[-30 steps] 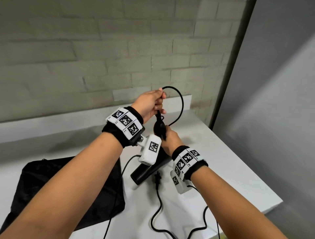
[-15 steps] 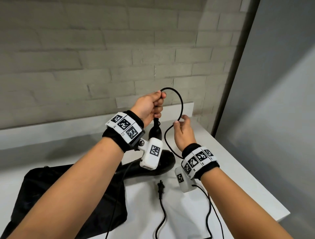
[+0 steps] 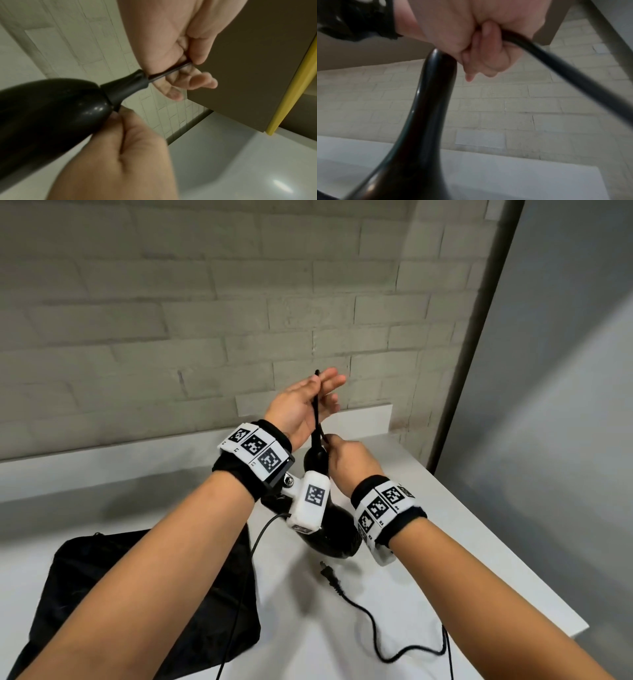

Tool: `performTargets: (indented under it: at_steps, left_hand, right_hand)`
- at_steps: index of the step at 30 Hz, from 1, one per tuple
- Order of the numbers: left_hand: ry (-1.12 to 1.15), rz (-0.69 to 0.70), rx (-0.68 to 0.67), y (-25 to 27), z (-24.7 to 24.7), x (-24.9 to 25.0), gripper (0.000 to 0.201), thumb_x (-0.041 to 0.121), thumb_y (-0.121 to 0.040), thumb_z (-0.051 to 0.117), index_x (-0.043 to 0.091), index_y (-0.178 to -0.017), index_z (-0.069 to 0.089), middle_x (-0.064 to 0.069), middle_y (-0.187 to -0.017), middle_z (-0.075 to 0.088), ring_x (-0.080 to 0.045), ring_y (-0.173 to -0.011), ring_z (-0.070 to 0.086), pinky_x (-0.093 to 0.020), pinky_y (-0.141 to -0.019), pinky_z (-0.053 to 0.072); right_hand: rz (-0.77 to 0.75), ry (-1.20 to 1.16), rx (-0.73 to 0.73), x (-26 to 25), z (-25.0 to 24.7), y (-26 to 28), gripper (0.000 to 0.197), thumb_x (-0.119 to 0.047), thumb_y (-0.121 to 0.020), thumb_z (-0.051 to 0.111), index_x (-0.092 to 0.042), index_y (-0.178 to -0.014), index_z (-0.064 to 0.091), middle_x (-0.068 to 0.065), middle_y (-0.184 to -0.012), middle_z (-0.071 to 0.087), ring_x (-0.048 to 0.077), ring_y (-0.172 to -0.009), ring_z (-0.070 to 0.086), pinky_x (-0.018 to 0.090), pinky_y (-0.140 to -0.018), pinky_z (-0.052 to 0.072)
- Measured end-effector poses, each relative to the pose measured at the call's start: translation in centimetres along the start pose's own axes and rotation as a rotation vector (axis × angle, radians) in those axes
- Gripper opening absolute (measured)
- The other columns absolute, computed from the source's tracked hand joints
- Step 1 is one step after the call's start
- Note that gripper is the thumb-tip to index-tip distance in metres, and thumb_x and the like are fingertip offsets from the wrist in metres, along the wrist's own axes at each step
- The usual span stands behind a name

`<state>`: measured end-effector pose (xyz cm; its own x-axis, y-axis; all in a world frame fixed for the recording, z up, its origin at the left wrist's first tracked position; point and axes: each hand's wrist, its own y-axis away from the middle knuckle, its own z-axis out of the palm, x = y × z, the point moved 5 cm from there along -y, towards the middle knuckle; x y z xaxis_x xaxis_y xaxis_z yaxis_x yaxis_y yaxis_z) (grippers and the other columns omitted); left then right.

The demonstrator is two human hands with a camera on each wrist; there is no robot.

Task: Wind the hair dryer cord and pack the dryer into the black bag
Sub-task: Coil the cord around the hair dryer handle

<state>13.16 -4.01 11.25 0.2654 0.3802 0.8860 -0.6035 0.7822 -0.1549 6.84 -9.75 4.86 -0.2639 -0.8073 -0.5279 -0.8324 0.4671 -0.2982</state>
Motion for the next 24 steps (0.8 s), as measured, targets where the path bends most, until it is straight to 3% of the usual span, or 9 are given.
performTargets:
  at_steps: [4, 6, 8, 10, 13, 16, 19, 21, 24]
  left_hand:
    - [0.048, 0.072, 0.074, -0.4, -0.5, 0.1, 0.037, 0.007, -0.101, 0.025, -0.002, -0.133, 0.039, -0.020, -0.136, 0.050, -0.009, -0.076, 0.069, -0.023, -0.079, 0.049]
    - [0.023, 0.071, 0.082, -0.4, -0.6, 0.4, 0.038, 0.002, -0.099, 0.023, 0.000, -0.135, 0.036, -0.018, -0.142, 0.045, -0.015, -0.088, 0.064, -0.027, -0.079, 0.046]
    - [-0.073, 0.073, 0.053, -0.2, -0.5, 0.7, 0.044, 0.002, -0.099, 0.022, 0.006, -0.142, 0.028, -0.007, -0.146, 0.043, -0.018, -0.093, 0.062, -0.033, -0.078, 0.045]
    - [-0.192, 0.077, 0.029, 0.1, -0.4, 0.8, 0.046, 0.006, -0.101, 0.022, 0.014, -0.146, 0.022, 0.003, -0.147, 0.041, -0.016, -0.089, 0.064, -0.033, -0.075, 0.045]
    - [-0.288, 0.075, 0.010, 0.1, -0.4, 0.6, 0.047, 0.008, -0.102, 0.022, 0.017, -0.147, 0.018, 0.002, -0.147, 0.041, -0.008, -0.067, 0.068, -0.026, -0.066, 0.048]
    - [-0.380, 0.077, 0.010, -0.2, -0.4, 0.5, 0.047, 0.003, -0.100, 0.023, 0.013, -0.146, 0.021, -0.004, -0.140, 0.047, 0.000, -0.043, 0.053, -0.021, -0.055, 0.039]
    - [-0.475, 0.036, -0.007, -0.2, 0.0, 0.5, 0.047, 0.001, -0.099, 0.027, 0.013, -0.145, 0.028, -0.005, -0.116, 0.057, -0.006, -0.065, 0.058, -0.025, -0.064, 0.043]
    - [-0.604, -0.011, -0.042, 0.3, 0.3, 0.5, 0.043, 0.007, -0.099, 0.030, 0.014, -0.140, 0.037, -0.007, -0.112, 0.059, -0.012, -0.069, 0.065, -0.026, -0.066, 0.049]
    - [-0.656, -0.019, -0.031, 1.0, 0.5, 0.6, 0.035, 0.005, -0.095, 0.028, 0.010, -0.112, 0.058, -0.004, -0.103, 0.064, -0.010, -0.044, 0.064, -0.017, -0.040, 0.039]
  right_hand:
    - [-0.176, 0.037, 0.004, -1.1, -0.4, 1.0, 0.025, -0.012, -0.088, 0.036, -0.007, -0.107, 0.052, 0.024, -0.098, 0.064, 0.039, -0.087, 0.059, 0.039, -0.071, 0.047]
    - [-0.227, 0.022, -0.019, -1.2, -0.3, 1.0, 0.030, -0.009, -0.088, 0.036, -0.007, -0.114, 0.050, 0.024, -0.103, 0.063, 0.038, -0.090, 0.059, 0.041, -0.075, 0.049]
    - [-0.255, 0.001, -0.011, -1.1, -0.7, 0.8, 0.033, -0.007, -0.090, 0.036, -0.006, -0.121, 0.049, 0.021, -0.109, 0.062, 0.035, -0.096, 0.059, 0.040, -0.080, 0.049]
    - [-0.310, -0.045, 0.089, -1.0, -1.9, 0.6, 0.032, -0.010, -0.091, 0.039, -0.005, -0.118, 0.055, 0.018, -0.108, 0.064, 0.032, -0.096, 0.061, 0.038, -0.082, 0.049]
    - [-0.432, -0.153, 0.279, -1.4, -4.1, 0.6, 0.030, -0.026, -0.087, 0.045, -0.012, -0.102, 0.066, 0.008, -0.090, 0.070, 0.021, -0.084, 0.064, 0.031, -0.075, 0.051]
    - [-0.482, -0.288, 0.346, -2.4, -5.0, 0.4, 0.027, -0.030, -0.083, 0.050, -0.011, -0.093, 0.067, 0.006, -0.086, 0.072, 0.020, -0.080, 0.066, 0.029, -0.075, 0.052]
    - [-0.423, -0.421, 0.378, -2.7, -5.8, -0.4, 0.025, -0.028, -0.080, 0.057, -0.008, -0.092, 0.063, 0.007, -0.086, 0.071, 0.022, -0.079, 0.067, 0.035, -0.077, 0.054]
    - [-0.395, -0.524, 0.401, -2.6, -6.6, -1.2, 0.017, -0.018, -0.077, 0.063, -0.008, -0.090, 0.063, -0.009, -0.082, 0.066, 0.010, -0.077, 0.064, 0.034, -0.079, 0.055]
    - [-0.400, -0.518, 0.399, -3.1, -7.7, -1.8, 0.010, -0.014, -0.072, 0.067, -0.019, -0.078, 0.061, -0.027, -0.067, 0.058, -0.008, -0.069, 0.058, 0.014, -0.070, 0.050]
